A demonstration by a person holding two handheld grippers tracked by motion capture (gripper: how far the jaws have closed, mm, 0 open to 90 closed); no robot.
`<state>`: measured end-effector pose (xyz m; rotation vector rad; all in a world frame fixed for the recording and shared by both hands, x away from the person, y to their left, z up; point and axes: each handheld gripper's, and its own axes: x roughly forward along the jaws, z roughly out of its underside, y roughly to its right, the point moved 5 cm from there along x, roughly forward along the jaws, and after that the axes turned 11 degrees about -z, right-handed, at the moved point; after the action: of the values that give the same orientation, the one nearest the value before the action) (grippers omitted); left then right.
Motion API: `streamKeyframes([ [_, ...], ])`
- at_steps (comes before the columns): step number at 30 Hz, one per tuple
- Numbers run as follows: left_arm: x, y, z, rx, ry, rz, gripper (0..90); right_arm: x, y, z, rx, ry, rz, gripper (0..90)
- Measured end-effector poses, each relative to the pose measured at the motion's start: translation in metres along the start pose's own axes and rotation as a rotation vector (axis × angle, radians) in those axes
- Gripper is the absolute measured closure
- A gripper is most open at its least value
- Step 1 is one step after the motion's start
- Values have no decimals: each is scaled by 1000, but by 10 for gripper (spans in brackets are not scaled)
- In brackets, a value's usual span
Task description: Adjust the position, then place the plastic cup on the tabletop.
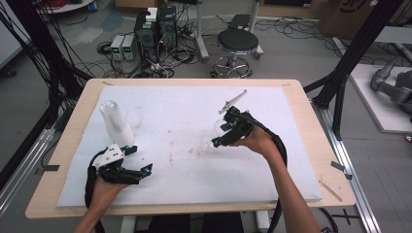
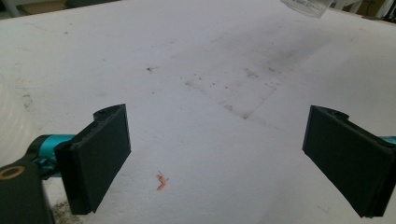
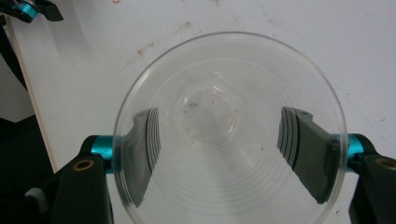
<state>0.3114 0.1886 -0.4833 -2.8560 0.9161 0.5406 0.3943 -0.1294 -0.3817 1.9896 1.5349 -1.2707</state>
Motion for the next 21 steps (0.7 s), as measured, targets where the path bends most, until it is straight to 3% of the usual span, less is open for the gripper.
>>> streamKeyframes([
  [21,0,-1,0,-11,-3,7,77,9,6,-3,11,-29,16,295],
])
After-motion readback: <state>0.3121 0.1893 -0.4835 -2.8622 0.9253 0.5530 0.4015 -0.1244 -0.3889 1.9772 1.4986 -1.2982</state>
